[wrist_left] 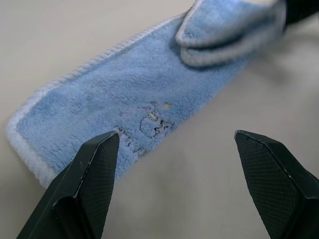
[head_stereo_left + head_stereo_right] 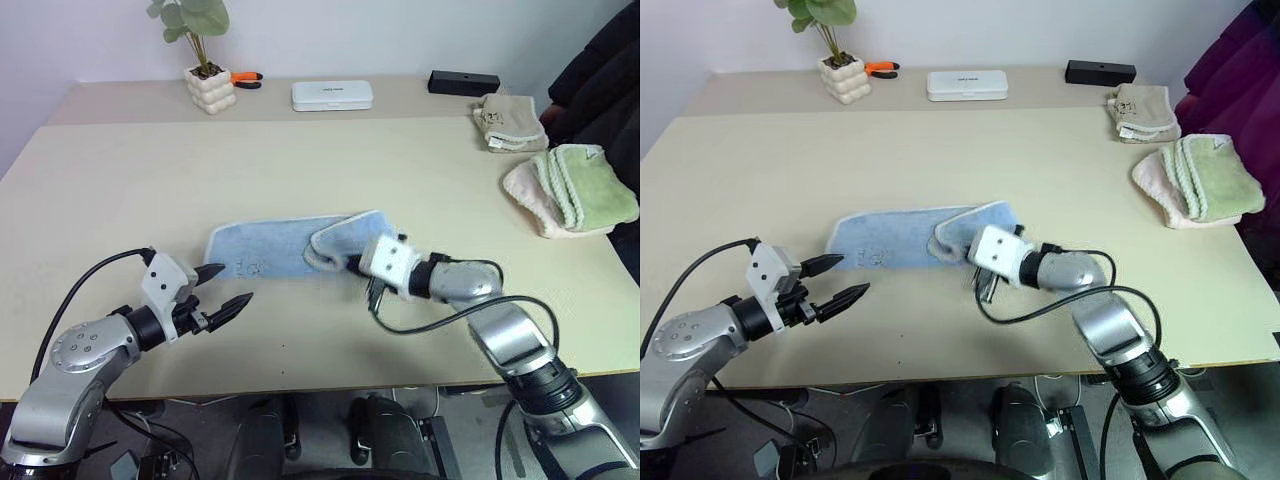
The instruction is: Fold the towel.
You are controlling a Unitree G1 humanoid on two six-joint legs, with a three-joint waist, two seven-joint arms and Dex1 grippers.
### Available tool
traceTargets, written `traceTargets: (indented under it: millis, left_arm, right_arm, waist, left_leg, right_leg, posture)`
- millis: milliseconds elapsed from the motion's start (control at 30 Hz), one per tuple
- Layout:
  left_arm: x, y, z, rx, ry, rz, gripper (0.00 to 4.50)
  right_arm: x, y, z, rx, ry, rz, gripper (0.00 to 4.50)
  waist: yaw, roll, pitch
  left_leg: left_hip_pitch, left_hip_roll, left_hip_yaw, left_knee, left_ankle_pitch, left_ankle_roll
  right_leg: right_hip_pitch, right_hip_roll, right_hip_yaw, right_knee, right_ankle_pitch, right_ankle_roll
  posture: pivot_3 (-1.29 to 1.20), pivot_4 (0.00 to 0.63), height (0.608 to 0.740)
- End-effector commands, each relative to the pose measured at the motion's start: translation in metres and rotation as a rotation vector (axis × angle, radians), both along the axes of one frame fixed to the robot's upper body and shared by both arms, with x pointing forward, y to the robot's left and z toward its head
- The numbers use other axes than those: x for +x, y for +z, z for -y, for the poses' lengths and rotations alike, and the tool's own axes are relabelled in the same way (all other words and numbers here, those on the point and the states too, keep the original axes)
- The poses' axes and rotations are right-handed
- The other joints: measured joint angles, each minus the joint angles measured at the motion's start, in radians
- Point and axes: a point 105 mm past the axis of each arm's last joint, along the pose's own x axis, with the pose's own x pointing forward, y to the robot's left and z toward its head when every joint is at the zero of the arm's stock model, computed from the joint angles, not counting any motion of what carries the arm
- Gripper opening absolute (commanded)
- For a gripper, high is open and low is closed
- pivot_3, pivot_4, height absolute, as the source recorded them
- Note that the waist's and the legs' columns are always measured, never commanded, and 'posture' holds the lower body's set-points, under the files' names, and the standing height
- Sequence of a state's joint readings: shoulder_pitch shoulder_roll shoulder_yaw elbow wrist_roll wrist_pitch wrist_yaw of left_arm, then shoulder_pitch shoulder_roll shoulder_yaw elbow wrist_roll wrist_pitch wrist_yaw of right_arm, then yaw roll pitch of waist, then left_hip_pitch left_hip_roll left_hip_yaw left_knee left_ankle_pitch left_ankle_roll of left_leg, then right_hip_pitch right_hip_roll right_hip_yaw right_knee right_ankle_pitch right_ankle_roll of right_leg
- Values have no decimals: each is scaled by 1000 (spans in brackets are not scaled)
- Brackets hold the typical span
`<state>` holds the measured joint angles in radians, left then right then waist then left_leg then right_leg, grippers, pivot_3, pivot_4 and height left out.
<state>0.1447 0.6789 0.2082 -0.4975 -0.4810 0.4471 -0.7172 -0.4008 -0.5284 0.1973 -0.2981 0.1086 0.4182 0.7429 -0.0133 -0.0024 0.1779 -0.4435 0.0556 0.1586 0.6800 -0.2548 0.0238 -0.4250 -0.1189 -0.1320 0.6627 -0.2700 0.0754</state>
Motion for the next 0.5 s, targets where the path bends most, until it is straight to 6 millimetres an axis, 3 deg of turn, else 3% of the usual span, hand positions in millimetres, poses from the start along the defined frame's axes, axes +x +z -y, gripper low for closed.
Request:
traceTargets:
  millis: [33, 133, 233, 500]
  left_arm:
    - [-2, 8, 6, 2, -25, 45, 3783]
    - [0, 8, 8, -3, -31, 45, 3783]
    - [0, 7, 10, -5, -40, 44, 3783]
    - [1, 8, 17, -14, -51, 48, 3783]
  right_arm:
    - [10, 41, 17, 108, -89, 83, 34]
    - [8, 50, 14, 115, -74, 100, 34]
    - [1, 48, -2, 101, -12, 95, 34]
    - [-6, -15, -65, -145, 139, 38, 34]
  waist:
    - [0, 0, 0]
    - [0, 0, 0]
    - [-2, 0, 0]
    - [-5, 0, 0]
  left_leg:
    - [0, 0, 0, 0, 0, 0]
    - [0, 0, 0, 0, 0, 0]
    - [0, 0, 0, 0, 0, 0]
    - [0, 0, 0, 0, 0, 0]
  right_leg:
    - [0, 0, 0, 0, 0, 0]
    - [0, 0, 0, 0, 0, 0]
    - [0, 0, 0, 0, 0, 0]
    - [-1, 0, 0, 1, 0, 0]
  posture:
    - [0, 150, 740]
    - [0, 150, 740]
    - [0, 150, 740]
    - [0, 150, 740]
